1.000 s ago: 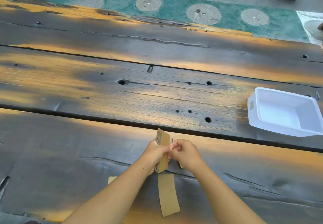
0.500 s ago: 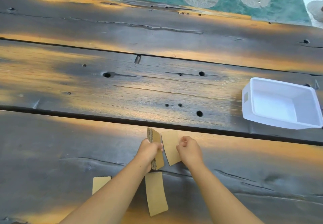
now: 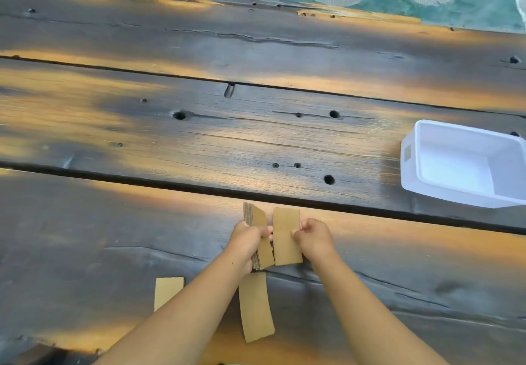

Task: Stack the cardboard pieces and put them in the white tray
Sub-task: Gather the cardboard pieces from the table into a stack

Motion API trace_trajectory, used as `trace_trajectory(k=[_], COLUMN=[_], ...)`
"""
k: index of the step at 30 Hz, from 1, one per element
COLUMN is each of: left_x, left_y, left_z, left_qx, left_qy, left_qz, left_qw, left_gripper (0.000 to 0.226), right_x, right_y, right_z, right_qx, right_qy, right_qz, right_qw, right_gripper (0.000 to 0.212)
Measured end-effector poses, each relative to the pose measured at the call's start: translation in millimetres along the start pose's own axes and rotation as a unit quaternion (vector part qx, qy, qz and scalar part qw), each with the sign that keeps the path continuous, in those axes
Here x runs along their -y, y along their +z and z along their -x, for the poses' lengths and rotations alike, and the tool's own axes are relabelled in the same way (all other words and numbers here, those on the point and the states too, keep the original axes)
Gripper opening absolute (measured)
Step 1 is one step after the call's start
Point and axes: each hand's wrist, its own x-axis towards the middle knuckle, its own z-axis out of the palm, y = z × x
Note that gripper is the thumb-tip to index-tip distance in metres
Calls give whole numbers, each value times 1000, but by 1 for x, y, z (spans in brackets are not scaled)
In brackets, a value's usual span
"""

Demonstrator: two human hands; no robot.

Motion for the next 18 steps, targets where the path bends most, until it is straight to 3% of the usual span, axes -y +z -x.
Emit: trace_trajectory(k=[6, 11, 18], left_x=[-4, 7, 30], left_y=[-28, -50, -88], left_z=[21, 54, 91], left_qx=[-4, 37, 54], left_qy=[79, 108, 116], left_qz=[6, 5, 87], left_qw=[997, 993, 988], left_gripper=[14, 45, 75], right_x=[17, 28, 32], right_y=[-29, -23, 43], right_z=[29, 70, 124], right_qx=[100, 232, 305], right_qy=[-32, -34, -71], right_qz=[-148, -215, -176], right_qw=[983, 948, 933], right_gripper=[21, 18, 10])
